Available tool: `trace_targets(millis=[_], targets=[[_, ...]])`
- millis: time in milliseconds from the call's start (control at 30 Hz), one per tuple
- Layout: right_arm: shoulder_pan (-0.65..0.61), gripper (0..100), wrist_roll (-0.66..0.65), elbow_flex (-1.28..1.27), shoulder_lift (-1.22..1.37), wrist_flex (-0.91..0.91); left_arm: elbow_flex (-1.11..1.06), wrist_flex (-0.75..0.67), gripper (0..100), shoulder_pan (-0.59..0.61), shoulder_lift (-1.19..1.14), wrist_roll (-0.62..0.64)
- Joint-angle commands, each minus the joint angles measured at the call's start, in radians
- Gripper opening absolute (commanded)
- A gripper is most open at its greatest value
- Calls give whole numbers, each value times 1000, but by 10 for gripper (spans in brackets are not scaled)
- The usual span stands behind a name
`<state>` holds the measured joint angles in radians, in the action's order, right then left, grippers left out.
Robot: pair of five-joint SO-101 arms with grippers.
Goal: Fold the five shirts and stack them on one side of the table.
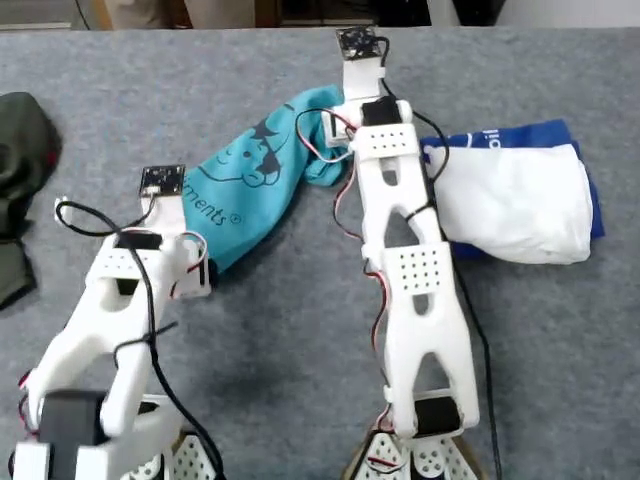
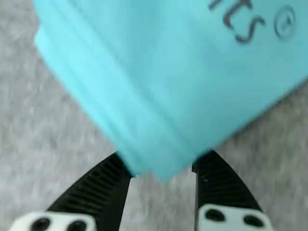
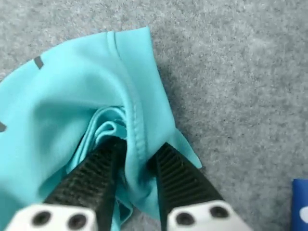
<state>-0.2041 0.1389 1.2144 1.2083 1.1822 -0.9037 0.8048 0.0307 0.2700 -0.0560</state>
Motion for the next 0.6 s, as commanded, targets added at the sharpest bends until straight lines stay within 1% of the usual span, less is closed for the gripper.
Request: trace_targets(millis=[0,67,167,200,300,367,400,567], targets=[[22,2,5,35,-2,11,64,-20,185,-6,-62,15],[22,2,5,35,-2,11,118,11,185,-8,-108,15],[22,2,5,35,-2,11,181,17,174,-11,-182,15],[22,2,5,35,-2,11,198,17,145,-12,-200,15],[22,2,5,35,-2,11,249,17,6,-12,-239,15],[22,2,5,35,-2,11,276,43,24,-11,-243,12],[22,2,5,35,-2,11,308,78,13,-9,-243,11],[19,2,5,35,-2,11,574,413,17,-5,-243,12]])
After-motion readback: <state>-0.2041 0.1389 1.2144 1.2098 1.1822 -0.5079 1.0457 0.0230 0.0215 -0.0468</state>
